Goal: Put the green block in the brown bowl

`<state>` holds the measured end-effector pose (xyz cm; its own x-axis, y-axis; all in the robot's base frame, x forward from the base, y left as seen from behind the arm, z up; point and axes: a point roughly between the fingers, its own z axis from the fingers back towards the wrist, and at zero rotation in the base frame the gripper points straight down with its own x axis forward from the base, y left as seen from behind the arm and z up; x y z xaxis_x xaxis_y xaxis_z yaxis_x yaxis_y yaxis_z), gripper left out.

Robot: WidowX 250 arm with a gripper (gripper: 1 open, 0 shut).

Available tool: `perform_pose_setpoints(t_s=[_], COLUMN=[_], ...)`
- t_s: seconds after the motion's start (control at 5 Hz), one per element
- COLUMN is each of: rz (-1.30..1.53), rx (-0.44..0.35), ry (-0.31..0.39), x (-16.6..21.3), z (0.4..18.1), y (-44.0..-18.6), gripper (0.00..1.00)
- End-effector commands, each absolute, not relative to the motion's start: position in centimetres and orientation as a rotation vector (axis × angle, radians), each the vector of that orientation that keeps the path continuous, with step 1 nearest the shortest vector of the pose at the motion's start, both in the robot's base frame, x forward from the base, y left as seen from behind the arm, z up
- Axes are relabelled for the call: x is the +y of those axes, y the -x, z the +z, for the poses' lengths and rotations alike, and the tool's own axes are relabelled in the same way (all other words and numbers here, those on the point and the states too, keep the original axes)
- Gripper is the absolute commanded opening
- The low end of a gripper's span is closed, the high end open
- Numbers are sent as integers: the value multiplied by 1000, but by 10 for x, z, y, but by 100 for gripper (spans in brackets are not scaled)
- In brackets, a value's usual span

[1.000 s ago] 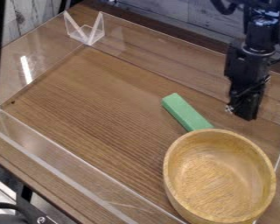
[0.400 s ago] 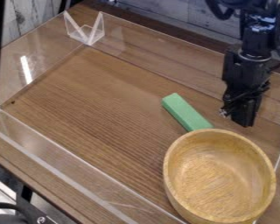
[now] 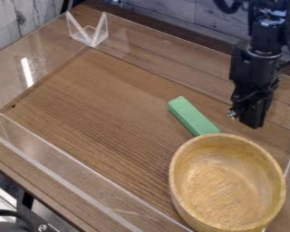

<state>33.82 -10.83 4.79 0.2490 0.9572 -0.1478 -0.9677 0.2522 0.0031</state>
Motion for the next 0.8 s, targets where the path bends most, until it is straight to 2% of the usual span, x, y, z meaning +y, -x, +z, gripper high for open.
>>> perform_pose_setpoints(t_s=[0.0,0.4,0.6], rz=[1358,1513,1513], rx=[69,55,46], ry=[152,153,153], x=[-95,-80,-61], z=[65,75,79], y=[-345,-349,-336], gripper=[100,100,100])
